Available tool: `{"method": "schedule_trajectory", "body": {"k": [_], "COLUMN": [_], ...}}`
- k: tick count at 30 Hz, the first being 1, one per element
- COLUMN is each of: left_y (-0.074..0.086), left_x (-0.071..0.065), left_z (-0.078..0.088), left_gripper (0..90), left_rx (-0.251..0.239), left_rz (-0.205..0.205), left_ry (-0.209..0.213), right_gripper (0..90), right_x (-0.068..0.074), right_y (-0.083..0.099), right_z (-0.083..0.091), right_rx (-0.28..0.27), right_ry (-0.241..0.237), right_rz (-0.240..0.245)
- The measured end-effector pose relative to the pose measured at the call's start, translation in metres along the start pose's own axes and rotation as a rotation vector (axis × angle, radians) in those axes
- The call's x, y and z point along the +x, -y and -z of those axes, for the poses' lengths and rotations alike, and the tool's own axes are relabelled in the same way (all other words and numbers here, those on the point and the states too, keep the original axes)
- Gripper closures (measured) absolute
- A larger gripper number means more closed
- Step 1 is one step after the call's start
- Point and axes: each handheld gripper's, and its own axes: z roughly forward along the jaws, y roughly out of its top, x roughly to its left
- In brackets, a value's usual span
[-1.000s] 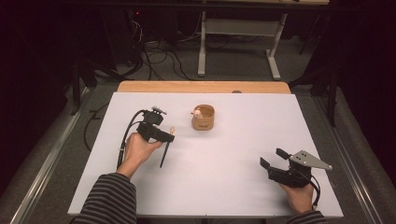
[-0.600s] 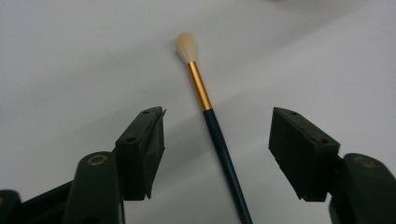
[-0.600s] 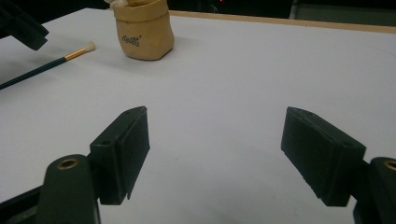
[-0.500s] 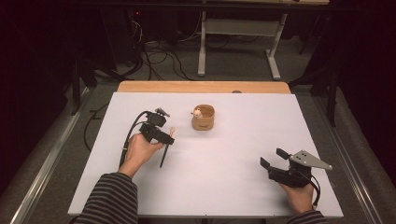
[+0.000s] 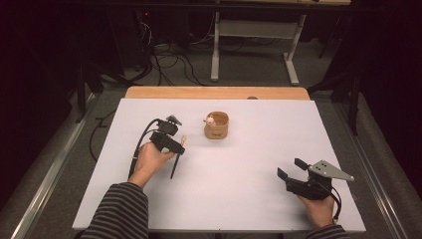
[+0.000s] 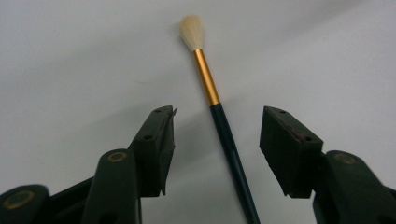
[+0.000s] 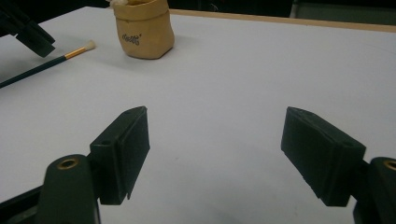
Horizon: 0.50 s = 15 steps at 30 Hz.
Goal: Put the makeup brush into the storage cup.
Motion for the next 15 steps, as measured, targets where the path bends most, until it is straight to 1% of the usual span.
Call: {"method": "schedule_trajectory", "body": {"k": [7, 15], "left_y": [-0.0008, -0.0013], "left_x": [-0.0012, -0.0021], "left_z": [-0.0046, -0.0081], "left_gripper": [51.6, 55.3], "left_rx": [0.02, 0.032], "left_rz": [-0.005, -0.008], "left_ry": [0.0, -0.007], "right_gripper": [25.3, 25.2], "right_x": [-0.0001, -0.0003], "right_y": [0.0, 0.0001], "right_z": [-0.0001, 0.0], "right_rx": [0.002, 0.004], "right_ry": [0.0, 0.001], "right_rz": [-0.001, -0.001]}}
